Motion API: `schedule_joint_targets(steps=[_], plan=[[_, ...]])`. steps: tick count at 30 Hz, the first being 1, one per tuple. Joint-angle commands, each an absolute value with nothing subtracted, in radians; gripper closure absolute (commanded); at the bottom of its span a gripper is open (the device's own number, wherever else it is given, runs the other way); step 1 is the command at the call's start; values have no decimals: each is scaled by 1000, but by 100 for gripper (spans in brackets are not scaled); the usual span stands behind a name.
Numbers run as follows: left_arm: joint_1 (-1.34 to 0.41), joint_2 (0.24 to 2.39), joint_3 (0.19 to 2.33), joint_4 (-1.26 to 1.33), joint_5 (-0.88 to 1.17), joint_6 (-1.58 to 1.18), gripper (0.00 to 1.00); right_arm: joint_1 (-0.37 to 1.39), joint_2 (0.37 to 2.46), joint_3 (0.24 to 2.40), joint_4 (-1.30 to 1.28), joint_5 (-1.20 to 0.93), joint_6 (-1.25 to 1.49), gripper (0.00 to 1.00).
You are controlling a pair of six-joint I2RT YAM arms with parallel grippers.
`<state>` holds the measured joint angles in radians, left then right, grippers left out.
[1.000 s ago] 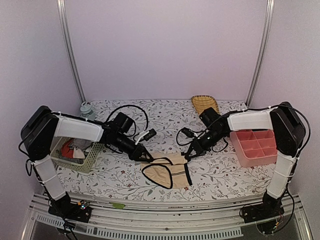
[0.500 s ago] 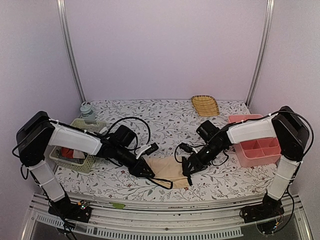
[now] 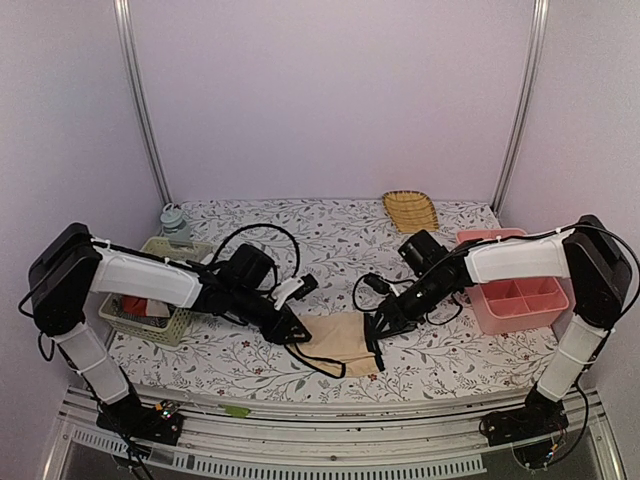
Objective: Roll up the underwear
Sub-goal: Fold the underwear at the corner of the board, then smooth out the underwear at the corner of the board.
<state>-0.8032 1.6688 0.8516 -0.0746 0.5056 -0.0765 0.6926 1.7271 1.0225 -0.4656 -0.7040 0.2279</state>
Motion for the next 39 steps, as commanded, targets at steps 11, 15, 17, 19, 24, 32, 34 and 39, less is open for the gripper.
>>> schedule_joint_targets(steps=[11,15,17,19,24,32,34,39], plan=[[-718,1836,957,-181,390,-26,69,732,1937,1035,-300,-752,441,72],[-673,1827,984,-221,380,24,70,744,1952,1103,-301,-768,471,71],[-669,1788,987,-233,397,55,69,744,1915,1120,-301,-775,484,70],[-686,1725,974,-229,441,93,68,744,1863,1117,-306,-758,489,68],[-805,1568,886,-126,459,161,65,738,1766,1037,-316,-737,528,69],[-923,1608,868,-54,414,172,65,737,1719,884,-248,-741,728,65],[-945,1631,876,-50,403,178,65,737,1725,886,-247,-716,753,64],[-979,1667,878,-37,384,179,65,735,1733,901,-239,-678,783,61]])
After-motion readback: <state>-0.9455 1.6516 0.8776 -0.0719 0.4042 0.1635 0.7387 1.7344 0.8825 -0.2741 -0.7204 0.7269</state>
